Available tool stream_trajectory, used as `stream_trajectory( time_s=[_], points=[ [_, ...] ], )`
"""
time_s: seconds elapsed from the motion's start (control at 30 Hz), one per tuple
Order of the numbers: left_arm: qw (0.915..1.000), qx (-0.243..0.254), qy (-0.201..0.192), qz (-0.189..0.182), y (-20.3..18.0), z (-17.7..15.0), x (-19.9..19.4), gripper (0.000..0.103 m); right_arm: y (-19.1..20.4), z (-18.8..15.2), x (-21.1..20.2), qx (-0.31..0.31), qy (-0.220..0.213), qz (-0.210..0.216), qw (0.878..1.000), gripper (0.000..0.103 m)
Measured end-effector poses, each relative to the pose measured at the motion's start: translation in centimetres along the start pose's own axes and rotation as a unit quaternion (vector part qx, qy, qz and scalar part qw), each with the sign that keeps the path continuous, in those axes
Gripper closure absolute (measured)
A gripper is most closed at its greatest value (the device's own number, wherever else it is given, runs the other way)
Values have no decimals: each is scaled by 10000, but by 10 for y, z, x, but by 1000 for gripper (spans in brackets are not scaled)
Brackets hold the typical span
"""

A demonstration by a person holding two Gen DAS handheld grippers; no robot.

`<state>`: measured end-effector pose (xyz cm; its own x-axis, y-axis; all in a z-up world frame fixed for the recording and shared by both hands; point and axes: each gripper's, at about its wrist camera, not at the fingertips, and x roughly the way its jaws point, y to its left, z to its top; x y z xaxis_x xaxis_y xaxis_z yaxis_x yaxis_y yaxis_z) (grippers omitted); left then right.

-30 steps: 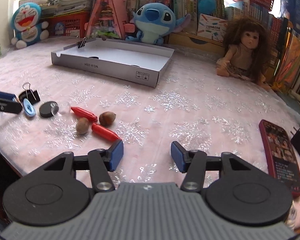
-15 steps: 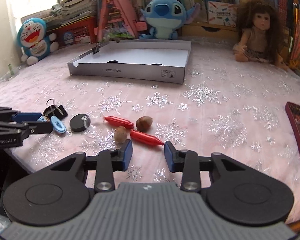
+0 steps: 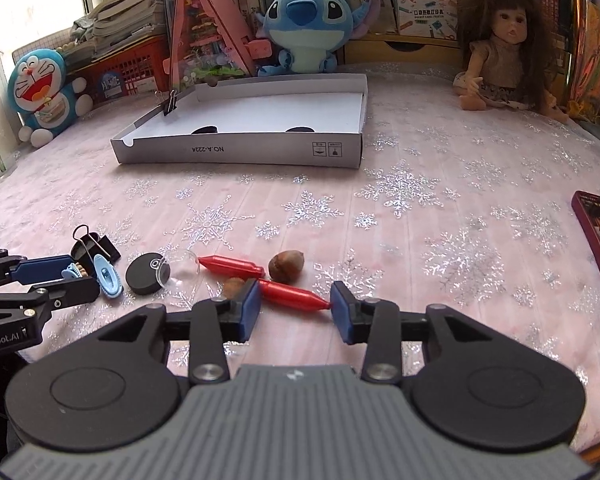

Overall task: Organize rigid objects
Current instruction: 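Grasp the blue hair clip with the left tool while the right tool grasps a red crayon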

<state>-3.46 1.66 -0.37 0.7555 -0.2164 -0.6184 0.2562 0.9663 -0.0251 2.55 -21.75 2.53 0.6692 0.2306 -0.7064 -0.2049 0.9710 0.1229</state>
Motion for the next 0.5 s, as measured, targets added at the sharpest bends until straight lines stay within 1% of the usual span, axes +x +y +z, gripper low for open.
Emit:
stream_trajectory(
  time_s=[0.13, 0.27, 0.47, 0.5],
  points=[
    [10000, 3, -12, -6, 0, 0, 0, 66, 3, 1, 2, -48, 0, -29, 10000, 45],
    [10000, -14, -30, -29, 0, 0, 1, 66, 7, 2, 5, -112, -3, -48, 9999, 40],
    [10000, -22, -77, -32, 0, 0, 1, 66, 14, 2, 9, -280, -81, -140, 9995, 40],
    [10000, -29, -85, -36, 0, 0, 1, 66, 14, 2, 9, -302, -88, -149, 9994, 41]
  ],
)
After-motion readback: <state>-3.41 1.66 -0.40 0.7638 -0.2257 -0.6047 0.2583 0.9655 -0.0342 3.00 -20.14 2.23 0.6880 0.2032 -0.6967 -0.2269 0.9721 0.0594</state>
